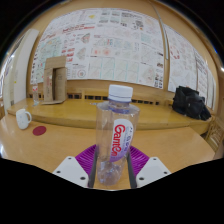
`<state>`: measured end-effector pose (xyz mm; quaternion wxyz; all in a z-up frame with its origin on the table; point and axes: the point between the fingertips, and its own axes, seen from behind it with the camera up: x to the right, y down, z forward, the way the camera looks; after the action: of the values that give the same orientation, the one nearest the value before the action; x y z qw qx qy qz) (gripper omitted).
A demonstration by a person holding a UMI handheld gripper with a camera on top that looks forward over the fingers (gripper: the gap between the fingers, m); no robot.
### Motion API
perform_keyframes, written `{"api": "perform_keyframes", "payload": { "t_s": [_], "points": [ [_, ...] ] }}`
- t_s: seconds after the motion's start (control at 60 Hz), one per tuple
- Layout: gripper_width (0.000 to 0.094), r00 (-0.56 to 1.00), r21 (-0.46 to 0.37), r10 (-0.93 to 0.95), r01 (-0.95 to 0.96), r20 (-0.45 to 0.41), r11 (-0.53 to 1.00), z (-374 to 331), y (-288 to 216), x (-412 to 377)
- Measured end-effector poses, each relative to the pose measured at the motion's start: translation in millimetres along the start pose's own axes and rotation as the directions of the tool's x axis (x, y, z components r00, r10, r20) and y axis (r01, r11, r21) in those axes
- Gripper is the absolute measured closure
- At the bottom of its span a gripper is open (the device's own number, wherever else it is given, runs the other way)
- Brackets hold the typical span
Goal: Pour water
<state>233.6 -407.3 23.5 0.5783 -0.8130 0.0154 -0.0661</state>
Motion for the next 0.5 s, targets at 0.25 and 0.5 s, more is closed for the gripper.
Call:
{"api": "perform_keyframes", "payload": {
  "t_s": [0.25,0.5],
  "points": [
    [0.0599,0.999,0.010,-0.026,0.027,-0.020,1.000,3.6,-3.9,-5.1],
    [0.0601,0.958,0.020,-0.200,0.209,-0.207,0.978,-8.3,-65.4,-6.0]
  ]
}}
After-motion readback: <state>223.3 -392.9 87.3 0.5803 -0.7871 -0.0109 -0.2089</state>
